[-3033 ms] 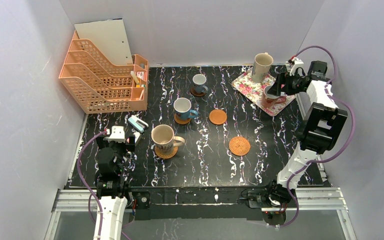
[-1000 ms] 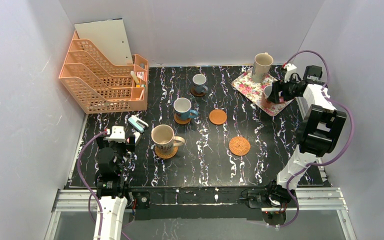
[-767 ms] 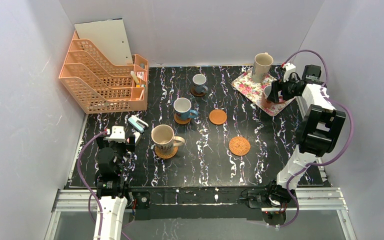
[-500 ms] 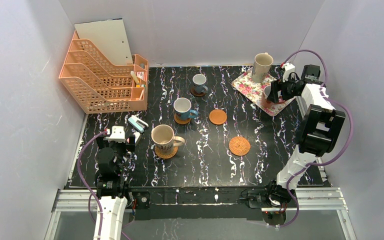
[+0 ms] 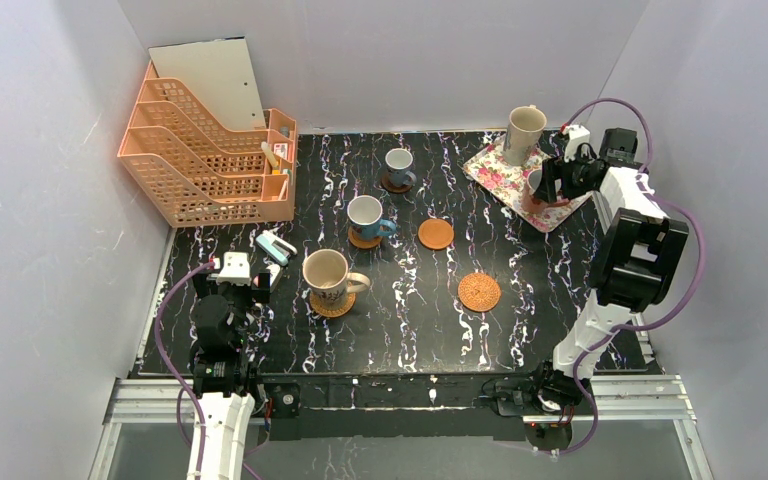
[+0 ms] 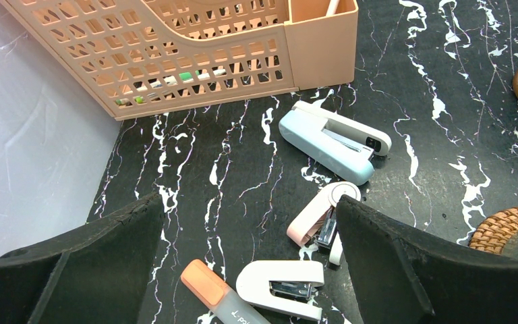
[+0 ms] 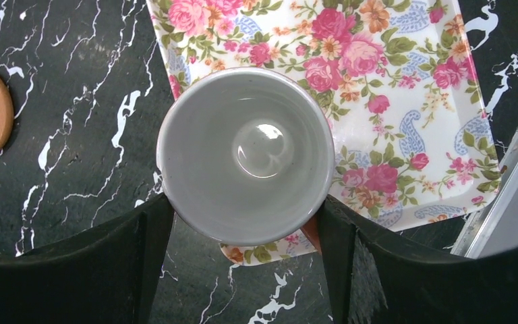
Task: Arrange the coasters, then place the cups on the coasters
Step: Move the cup to the tray.
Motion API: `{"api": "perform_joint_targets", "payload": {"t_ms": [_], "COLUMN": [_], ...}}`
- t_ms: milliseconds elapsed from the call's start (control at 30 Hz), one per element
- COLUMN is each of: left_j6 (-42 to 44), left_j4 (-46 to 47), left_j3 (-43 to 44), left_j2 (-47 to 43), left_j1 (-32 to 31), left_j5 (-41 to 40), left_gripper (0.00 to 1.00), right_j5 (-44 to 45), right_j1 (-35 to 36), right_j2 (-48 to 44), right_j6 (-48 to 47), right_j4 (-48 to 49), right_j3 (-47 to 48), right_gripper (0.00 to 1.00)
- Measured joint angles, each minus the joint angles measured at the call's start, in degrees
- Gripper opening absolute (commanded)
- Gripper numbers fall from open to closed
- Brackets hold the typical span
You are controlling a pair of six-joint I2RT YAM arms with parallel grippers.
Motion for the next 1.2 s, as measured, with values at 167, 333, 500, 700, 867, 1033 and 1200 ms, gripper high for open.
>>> {"api": "perform_joint_targets", "payload": {"t_ms": [167,333,500,700,867,1033,1200], "left_j6": [0.0,0.0,0.0,0.0,0.0,0.0,0.0], "left_j4": [-0.02,0.0,-0.02,0.0,-0.02,-0.02,0.0], "left_j3": [0.0,0.0,0.0,0.0,0.0,0.0,0.0], "left_j2": [0.0,0.0,0.0,0.0,0.0,0.0,0.0], "left_j1": [0.0,0.0,0.0,0.0,0.0,0.0,0.0], "left_j5": [0.0,0.0,0.0,0.0,0.0,0.0,0.0], "left_gripper": [0.96,0.96,0.97,0.97,0.97,0.97,0.97], "right_j5": [1.27,1.95,2.78,5.27,6.14,7.08,8.74], "right_j1": [0.24,0.24,0.5,1.81,2.51,3.3,4.17], "right_j2": [0.42,1.03,1.84,1.84,1.84,1.84,1.66], "right_j6": [4.24,10.12,15.54,18.47,18.93,18.32,18.25], "right_j4": [2.34,4.92,6.4,7.87,8.37,9.53,12.87], "right_j3": [0.02,0.15,0.92,0.9,0.85,0.37,-1.27], "right_gripper": [0.7,0.7,0.71,0.72,0.75,0.76,0.76]}}
